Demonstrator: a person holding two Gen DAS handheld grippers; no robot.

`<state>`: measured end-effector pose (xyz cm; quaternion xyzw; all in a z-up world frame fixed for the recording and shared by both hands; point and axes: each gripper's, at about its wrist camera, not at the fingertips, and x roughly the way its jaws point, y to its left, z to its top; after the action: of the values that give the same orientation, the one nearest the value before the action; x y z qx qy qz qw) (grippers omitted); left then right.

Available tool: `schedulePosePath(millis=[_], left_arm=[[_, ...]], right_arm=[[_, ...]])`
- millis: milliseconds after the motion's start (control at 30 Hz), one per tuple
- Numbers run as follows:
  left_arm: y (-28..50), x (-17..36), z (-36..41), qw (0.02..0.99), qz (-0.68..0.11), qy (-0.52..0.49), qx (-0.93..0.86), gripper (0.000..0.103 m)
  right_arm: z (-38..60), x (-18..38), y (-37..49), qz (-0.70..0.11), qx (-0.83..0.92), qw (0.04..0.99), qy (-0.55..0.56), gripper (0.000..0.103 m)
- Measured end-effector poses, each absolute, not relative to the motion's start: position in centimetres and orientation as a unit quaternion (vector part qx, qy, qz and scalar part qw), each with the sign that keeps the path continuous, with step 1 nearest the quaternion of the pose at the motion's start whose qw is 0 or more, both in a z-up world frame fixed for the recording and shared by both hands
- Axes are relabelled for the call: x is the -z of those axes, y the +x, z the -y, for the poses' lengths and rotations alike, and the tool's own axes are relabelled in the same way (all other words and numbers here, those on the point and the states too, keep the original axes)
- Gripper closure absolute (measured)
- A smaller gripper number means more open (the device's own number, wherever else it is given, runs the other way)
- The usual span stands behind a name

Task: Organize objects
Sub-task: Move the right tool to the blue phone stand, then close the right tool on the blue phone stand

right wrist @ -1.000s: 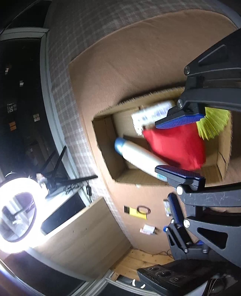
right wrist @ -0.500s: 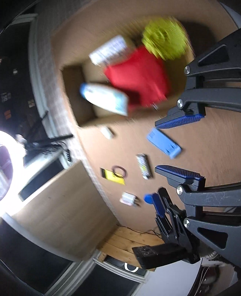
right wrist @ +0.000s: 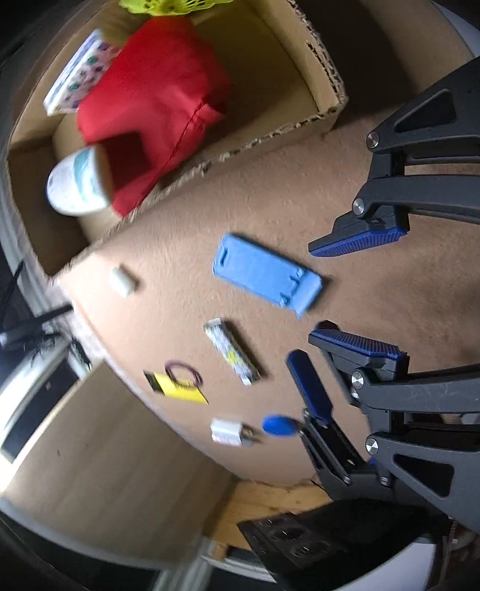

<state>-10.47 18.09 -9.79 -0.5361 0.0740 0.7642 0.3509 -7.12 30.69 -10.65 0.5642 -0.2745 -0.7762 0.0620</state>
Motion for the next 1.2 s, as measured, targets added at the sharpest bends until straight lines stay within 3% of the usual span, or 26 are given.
schedulePosePath(millis=[567,1200], left_arm=[[-10.4,11.9,-20.6,0.415,-0.082,-0.541,-0.727,0.066],[-11.2,11.2,-20.3,0.381,-0.046,-0.542,-0.747,0.068]], right_arm=[[-30.3,12.6,-10.7,0.275,0.765,0.012,0.583,0.065],[-28.8,11.9,-10.9,0.208,0.780,0.039,0.588,0.071]])
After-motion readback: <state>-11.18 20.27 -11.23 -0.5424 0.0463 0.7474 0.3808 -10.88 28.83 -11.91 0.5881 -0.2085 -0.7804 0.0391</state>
